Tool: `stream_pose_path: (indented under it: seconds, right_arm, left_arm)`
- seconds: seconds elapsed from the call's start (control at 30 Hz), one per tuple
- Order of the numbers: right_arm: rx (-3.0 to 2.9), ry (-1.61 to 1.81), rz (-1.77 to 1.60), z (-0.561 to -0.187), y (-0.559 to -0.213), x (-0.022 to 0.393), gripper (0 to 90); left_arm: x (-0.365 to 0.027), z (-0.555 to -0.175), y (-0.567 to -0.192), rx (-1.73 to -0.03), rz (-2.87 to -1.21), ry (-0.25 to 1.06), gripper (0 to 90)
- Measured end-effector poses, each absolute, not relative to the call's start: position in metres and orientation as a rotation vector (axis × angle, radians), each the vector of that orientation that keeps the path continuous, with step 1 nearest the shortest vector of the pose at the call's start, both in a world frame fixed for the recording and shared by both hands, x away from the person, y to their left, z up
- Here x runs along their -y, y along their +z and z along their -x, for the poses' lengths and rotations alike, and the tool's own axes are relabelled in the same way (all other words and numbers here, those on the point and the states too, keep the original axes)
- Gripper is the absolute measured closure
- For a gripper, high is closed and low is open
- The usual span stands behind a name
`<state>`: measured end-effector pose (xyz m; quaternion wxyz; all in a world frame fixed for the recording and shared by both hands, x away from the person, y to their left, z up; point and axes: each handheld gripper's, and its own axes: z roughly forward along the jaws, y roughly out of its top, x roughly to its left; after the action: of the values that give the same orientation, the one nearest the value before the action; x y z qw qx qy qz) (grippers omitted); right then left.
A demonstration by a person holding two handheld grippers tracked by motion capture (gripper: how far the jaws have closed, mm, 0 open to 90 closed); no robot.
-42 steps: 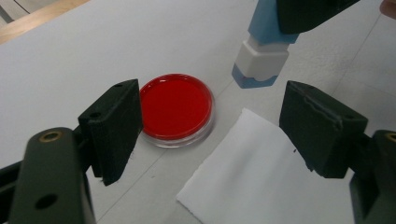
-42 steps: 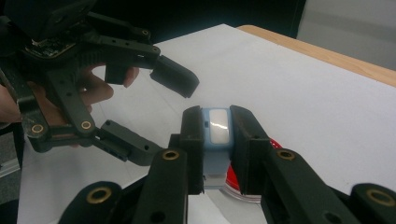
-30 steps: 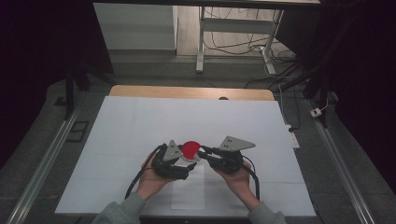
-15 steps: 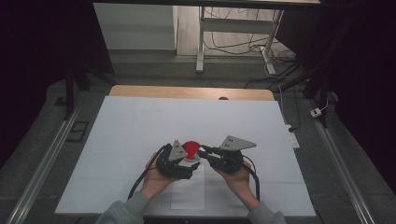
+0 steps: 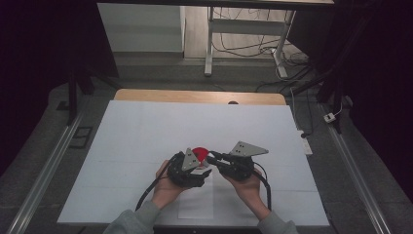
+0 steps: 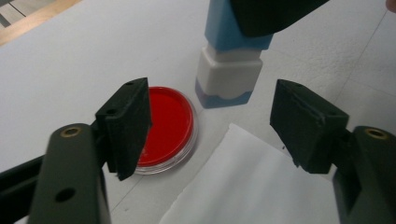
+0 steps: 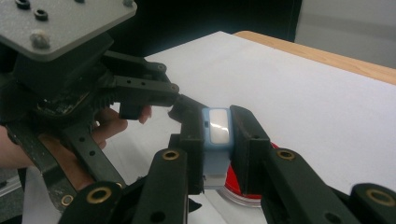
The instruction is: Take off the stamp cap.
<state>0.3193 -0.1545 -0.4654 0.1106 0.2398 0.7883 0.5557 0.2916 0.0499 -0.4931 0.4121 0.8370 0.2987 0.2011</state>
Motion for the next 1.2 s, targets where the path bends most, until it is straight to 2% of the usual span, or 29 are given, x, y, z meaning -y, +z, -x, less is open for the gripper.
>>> stream_pose_path:
  seconds: [0.9,1.2]
  right_arm:
    - [-2.284,1.673,-0.758,-0.3202,-0.4677,0.1553,75.5]
    - [-2.277,1.683,-0.777,-0.3209,-0.4684,0.1560,75.5]
  left_arm:
    - [-0.0438,-0.2927,-0.4957,-0.743,-2.123,0.545,50.6]
    - [-0.0426,-0.2924,-0.4964,-0.736,-2.130,0.550,53.9]
